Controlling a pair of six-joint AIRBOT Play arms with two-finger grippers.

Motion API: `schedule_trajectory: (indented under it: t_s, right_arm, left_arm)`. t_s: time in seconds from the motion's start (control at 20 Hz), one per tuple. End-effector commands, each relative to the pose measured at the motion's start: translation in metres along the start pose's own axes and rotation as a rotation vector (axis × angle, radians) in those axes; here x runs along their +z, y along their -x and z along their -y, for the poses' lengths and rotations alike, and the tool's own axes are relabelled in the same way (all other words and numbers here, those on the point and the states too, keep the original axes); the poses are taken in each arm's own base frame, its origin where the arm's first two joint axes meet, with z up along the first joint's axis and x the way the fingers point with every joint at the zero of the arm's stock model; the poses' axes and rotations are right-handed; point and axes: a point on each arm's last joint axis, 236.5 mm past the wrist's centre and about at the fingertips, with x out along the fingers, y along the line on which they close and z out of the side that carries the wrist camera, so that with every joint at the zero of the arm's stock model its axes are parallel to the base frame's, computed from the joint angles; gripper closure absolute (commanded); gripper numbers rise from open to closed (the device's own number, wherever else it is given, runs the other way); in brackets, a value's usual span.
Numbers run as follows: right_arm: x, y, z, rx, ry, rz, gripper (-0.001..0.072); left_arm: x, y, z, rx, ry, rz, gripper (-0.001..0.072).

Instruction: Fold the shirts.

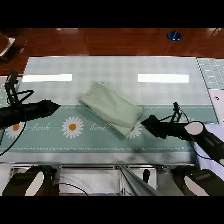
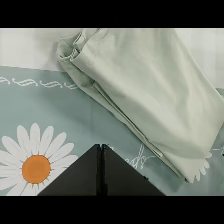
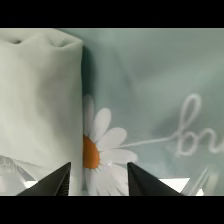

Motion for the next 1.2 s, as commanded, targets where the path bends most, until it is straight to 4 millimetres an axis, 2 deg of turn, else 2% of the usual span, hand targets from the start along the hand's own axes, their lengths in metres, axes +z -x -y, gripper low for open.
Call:
schedule_trajectory:
  t_s: [0.0, 0.15, 0.25, 0.3, 0.35, 0.4, 0.55, 0.75, 0.85, 0.95, 1.05, 1.15]
  right_arm:
    - [-0.007, -0.028, -0.015, 0.058, -0.016, -0.117, 0.0304]
    - [-0.023, -0.052, -0.025, 0.029, 0.034, -0.2, 0.0304]
    - [-0.023, -0.065, -0.04, 0.031, 0.086, -0.217, 0.0319]
    - [-0.017, -0.068, -0.051, 0.047, 0.118, -0.21, 0.0437]
    - [-0.009, -0.068, -0.065, 0.073, 0.176, -0.194, 0.0633]
    - [0.0, -0.066, -0.081, 0.103, 0.243, -0.17, 0.0687]
    - [0.023, -0.046, -0.137, 0.165, 0.4, -0.139, 0.0688]
    - [0.054, 0.004, -0.203, 0.118, 0.643, -0.093, 0.0688]
    - [0.072, 0.048, -0.248, 0.179, 0.724, -0.045, 0.0688]
    - [0.094, 0.097, -0.273, 0.207, 0.757, 0.006, 0.0688]
    - [0.119, 0.141, -0.274, 0.159, 0.76, 0.062, 0.0688]
    - [0.142, 0.185, -0.255, 0.053, 0.741, 0.103, 0.0688]
  left_arm:
    - [0.0, -0.001, -0.001, 0.001, 0.002, -0.002, 0.0687]
    - [-0.001, -0.002, -0.002, 0.003, 0.006, -0.008, 0.0687]
    - [-0.001, -0.003, -0.002, 0.003, 0.007, -0.01, 0.0687]
    - [-0.001, -0.003, -0.002, 0.003, 0.007, -0.01, 0.0687]
    - [-0.001, -0.003, -0.002, 0.003, 0.007, -0.01, 0.0687]
    - [-0.001, -0.003, -0.002, 0.004, 0.007, -0.01, 0.0687]
    - [-0.001, -0.003, -0.002, 0.004, 0.007, -0.01, 0.0687]
    - [-0.001, -0.003, -0.002, 0.003, 0.007, -0.01, 0.0687]
    - [-0.001, -0.003, -0.002, 0.003, 0.006, -0.01, 0.0687]
    - [-0.001, -0.003, -0.002, 0.003, 0.007, -0.01, 0.0687]
    - [-0.001, -0.003, -0.002, 0.003, 0.007, -0.01, 0.0687]
    - [-0.001, -0.003, -0.002, 0.003, 0.007, -0.01, 0.0687]
